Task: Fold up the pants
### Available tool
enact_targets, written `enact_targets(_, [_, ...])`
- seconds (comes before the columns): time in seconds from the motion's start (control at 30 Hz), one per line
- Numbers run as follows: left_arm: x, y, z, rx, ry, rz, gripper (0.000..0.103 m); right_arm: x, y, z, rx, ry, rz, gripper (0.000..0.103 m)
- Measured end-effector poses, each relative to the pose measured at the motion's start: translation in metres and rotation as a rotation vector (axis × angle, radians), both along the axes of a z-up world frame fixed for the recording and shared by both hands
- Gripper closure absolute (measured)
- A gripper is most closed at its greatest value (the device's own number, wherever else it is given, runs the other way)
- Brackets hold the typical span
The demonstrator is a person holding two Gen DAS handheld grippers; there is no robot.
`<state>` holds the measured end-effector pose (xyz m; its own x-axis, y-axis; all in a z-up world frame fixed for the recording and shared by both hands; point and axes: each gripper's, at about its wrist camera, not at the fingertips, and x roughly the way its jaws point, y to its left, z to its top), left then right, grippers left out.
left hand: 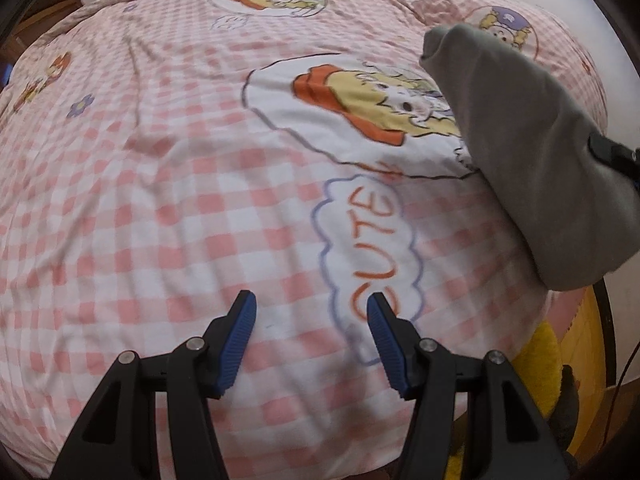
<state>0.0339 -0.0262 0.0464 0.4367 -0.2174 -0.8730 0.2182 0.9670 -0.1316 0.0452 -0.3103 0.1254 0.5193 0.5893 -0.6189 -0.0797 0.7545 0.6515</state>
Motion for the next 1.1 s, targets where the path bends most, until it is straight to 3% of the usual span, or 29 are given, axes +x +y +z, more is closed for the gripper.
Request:
enact_targets(0.17, [0.006, -0.026, 0.011, 0.009, -0.022, -0.060, 0.042, 0.000, -0.037, 0.004, 0.067, -0.009, -0.036, 0.091])
enact_targets(0.53, [0.021, -0.110, 0.034, -0.027, -0.070, -0.205, 0.042, -0.001, -0.109, -0.012, 0.082, 0.008, -0.131, 0.092])
enact_targets(0.87, [0.027, -0.196, 0.028, -0.113, -0.050, -0.340, 0.042, 0.017, -0.162, -0.064, 0.044, 0.098, -0.232, 0.092])
enact_targets(1.0, [0.030, -0.225, 0.009, -0.098, -0.028, -0.366, 0.042, 0.020, -0.175, -0.078, -0.061, 0.135, -0.305, 0.091])
enact_targets(1.1, [0.031, -0.231, 0.003, -0.106, -0.015, -0.357, 0.042, 0.005, -0.181, -0.068, -0.152, 0.125, -0.350, 0.091])
